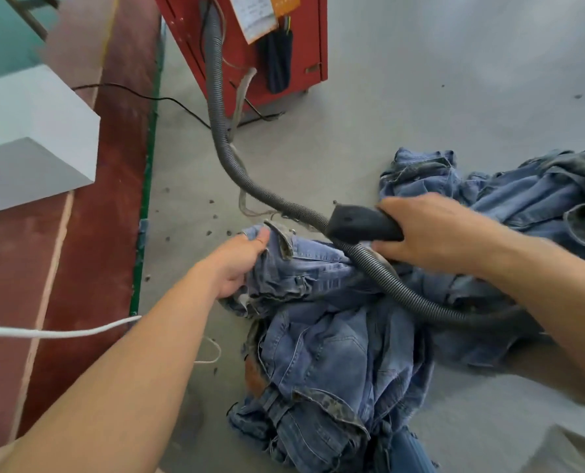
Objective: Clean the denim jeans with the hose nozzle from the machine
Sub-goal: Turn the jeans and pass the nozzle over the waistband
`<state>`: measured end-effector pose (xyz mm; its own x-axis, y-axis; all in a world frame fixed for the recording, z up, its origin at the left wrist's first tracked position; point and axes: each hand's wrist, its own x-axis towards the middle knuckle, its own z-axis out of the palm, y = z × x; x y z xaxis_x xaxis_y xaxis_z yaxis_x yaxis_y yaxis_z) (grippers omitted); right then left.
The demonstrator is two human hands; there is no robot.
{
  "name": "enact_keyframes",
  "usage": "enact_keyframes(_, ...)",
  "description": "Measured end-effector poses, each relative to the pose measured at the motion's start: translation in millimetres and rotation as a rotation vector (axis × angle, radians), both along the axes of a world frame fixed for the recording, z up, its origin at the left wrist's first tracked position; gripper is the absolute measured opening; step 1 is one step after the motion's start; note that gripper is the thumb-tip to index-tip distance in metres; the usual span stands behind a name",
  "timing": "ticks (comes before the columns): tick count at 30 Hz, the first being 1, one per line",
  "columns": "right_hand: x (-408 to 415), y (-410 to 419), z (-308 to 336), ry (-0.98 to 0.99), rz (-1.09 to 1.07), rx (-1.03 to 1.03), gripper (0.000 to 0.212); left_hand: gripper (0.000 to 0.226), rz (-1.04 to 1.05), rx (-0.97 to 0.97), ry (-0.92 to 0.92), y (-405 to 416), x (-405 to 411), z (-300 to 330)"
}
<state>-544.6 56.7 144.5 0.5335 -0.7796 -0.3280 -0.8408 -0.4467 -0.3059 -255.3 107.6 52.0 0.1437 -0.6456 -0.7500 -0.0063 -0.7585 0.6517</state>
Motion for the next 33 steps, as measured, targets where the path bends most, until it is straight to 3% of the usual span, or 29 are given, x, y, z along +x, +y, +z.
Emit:
enact_keyframes(3, -4.5, -25.1, 41.2, -0.189, 0.026, -0.303, 0.03, 0.044, 0.082, -0.098, -0.023, 0.7, 4.4, 18.5)
enact_keyframes(5, -9.9, -41.1, 69.2, -0.338, 0.111, -0.548, 0.037, 0.049, 0.14, -0.079, 0.03, 5.4, -0.3, 24.8)
enact_keyframes(7, -14.1, -49.7, 85.2, -0.361, 0.214, -0.68, 0.039, 0.056, 0.195, -0.057, 0.125, 10.2, -4.7, 33.0)
enact_keyframes(12, -25.7, -49.2, 80.4, -0.197, 0.44, -0.629, 0.042, 0.064, 0.208, -0.07, 0.246, 13.9, 0.2, 41.3)
enact_keyframes(15, -35.5, -40.5, 32.9, 0.173, 0.496, -0.356, 0.043, 0.063, 0.183, -0.089, 0.229, 18.2, -0.1, 37.3)
enact_keyframes(17, -38.6, -34.1, 0.7, 0.262, 0.543, -0.243, 0.041, 0.063, 0.159, -0.103, 0.245, 18.7, 1.2, 34.4)
enact_keyframes(24, -13.4, -19.7, -42.0, 0.196, 0.529, -0.25, 0.047, 0.069, 0.12, -0.09, 0.503, 19.3, 7.1, 43.4)
enact_keyframes(28, 6.3, -9.5, -10.1, -0.021, 0.454, -0.091, 0.052, 0.074, 0.136, -0.088, 0.662, 19.3, 7.7, 44.0)
enact_keyframes(33, 4.3, -7.5, 43.4, -0.166, 0.195, -0.108, 0.045, 0.085, 0.126, -0.166, 0.865, 18.1, -1.0, 50.7)
